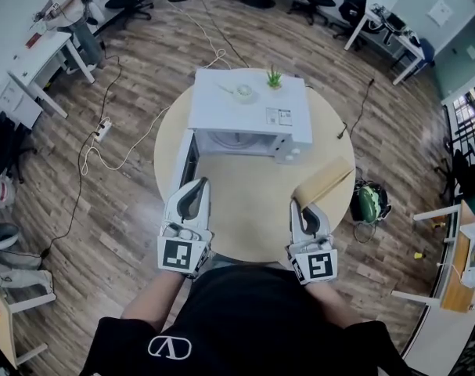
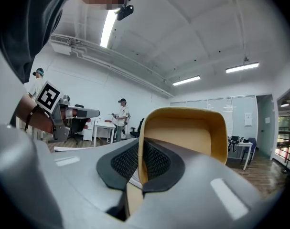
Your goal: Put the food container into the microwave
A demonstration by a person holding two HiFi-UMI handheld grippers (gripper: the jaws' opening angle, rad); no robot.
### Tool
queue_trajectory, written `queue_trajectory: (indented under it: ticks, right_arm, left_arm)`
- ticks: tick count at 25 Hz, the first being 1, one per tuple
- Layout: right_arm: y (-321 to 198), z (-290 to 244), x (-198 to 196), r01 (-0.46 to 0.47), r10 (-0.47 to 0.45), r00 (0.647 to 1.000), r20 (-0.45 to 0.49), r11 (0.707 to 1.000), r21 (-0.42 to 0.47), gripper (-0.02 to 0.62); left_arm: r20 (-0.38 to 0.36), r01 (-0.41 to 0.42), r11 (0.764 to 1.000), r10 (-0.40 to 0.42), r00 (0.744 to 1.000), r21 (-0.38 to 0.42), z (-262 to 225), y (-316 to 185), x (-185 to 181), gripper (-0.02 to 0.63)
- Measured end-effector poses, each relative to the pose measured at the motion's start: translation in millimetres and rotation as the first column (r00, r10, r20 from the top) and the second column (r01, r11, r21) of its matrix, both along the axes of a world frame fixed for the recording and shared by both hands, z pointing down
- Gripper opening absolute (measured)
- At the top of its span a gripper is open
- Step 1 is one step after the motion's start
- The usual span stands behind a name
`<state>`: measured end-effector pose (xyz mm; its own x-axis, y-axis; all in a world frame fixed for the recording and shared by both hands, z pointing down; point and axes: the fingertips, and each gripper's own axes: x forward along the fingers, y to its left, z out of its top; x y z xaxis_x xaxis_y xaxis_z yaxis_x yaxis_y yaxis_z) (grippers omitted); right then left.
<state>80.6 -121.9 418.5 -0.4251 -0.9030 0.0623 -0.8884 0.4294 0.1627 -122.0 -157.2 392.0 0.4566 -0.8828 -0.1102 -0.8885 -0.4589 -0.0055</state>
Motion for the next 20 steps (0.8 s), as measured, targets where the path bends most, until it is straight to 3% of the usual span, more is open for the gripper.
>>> queue_trajectory:
  ticks: [5,10,20]
  right_arm:
    - [-23.6,-5.5,1.2,0.021,-0.020,1.000,-0.007,1.000,0.021,0.012]
    - [-42.9,-11.8,7.7,0.071,-0.071,0.997,0.007,0.997,0.039,0.012]
    - [-62.8,-11.7,9.0,0.132,-0.133,0.991,0.006,0.990,0.048,0.012]
  left_arm:
    - [0.010,0.022,0.999,-0.021,1.000,-0.032,-0.4,-18.0,2.3,0.000]
    - [0.002,0.082,0.997,-0.082,0.997,0.013,-12.8,-29.2,6.4,0.000]
    - [0.024,0.098,0.995,-0.098,0.995,-0.002,-14.3,-36.3,21.2,0.000]
